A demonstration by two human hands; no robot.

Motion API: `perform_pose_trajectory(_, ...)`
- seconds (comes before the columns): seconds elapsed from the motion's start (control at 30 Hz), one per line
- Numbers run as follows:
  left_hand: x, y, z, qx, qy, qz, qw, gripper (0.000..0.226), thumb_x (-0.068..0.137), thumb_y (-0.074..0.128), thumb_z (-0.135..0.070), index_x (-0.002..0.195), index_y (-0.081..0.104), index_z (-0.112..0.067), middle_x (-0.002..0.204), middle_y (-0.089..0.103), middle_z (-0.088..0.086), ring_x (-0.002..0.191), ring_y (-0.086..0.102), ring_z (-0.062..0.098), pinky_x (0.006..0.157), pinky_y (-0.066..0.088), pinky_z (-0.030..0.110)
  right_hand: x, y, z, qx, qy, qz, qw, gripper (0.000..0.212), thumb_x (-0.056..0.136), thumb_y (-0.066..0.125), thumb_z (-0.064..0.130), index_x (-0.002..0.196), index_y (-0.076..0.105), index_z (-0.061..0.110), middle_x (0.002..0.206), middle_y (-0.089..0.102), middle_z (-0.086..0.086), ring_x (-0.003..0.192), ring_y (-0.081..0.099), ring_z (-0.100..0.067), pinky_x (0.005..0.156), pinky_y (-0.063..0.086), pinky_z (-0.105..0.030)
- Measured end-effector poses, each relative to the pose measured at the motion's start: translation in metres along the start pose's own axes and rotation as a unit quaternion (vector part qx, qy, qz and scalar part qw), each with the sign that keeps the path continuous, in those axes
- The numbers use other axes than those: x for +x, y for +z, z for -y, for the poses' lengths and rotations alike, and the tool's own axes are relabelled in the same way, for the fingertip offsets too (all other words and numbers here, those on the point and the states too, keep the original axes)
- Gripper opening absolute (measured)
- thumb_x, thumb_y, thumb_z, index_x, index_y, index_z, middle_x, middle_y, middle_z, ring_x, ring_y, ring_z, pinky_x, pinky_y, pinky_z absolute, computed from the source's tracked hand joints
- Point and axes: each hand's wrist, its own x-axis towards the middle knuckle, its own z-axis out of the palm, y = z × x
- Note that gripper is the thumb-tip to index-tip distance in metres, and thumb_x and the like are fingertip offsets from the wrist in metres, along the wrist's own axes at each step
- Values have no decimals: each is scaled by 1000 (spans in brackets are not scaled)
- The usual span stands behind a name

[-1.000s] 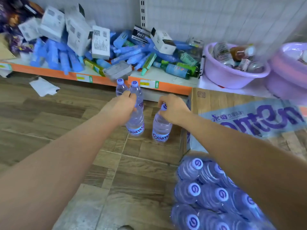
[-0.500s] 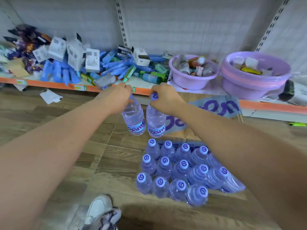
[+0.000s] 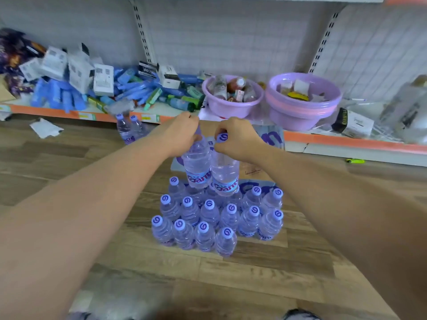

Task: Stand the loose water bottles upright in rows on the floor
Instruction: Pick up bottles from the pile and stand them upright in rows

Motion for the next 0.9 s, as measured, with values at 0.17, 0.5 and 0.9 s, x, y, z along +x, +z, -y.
perform_pose_trajectory(0.17, -1, 11, -33, 2, 51, 5, 999, 41, 94, 51, -34, 120, 48, -3, 118, 51, 18, 105, 53, 35, 85, 45, 40, -32, -10, -23, -5, 52, -15, 999, 10, 73, 66, 13, 81, 63, 6, 76, 60, -4, 74, 47, -17, 61, 36, -25)
perform_pose_trajectory(0.5, -6, 47, -90, -61, 137, 55, 987, 43, 87, 61, -35, 113, 53, -2, 113, 52, 15, 105, 53, 34, 92, 45, 45, -103, -17, -54, -60, 127, -2, 990, 19, 76, 68, 21, 87, 69, 6, 78, 56, -2, 76, 48, -18, 61, 35, -24)
perform_pose_trajectory(0.9, -23, 99, -129, -59, 187, 117, 973, 50, 87, 60, -39, 121, 49, -4, 121, 50, 13, 110, 51, 29, 91, 43, 34, -155, 21, -95, -64, 211, 28, 975, 24, 72, 70, 15, 95, 68, 10, 85, 54, 0, 81, 50, -20, 64, 37, -24)
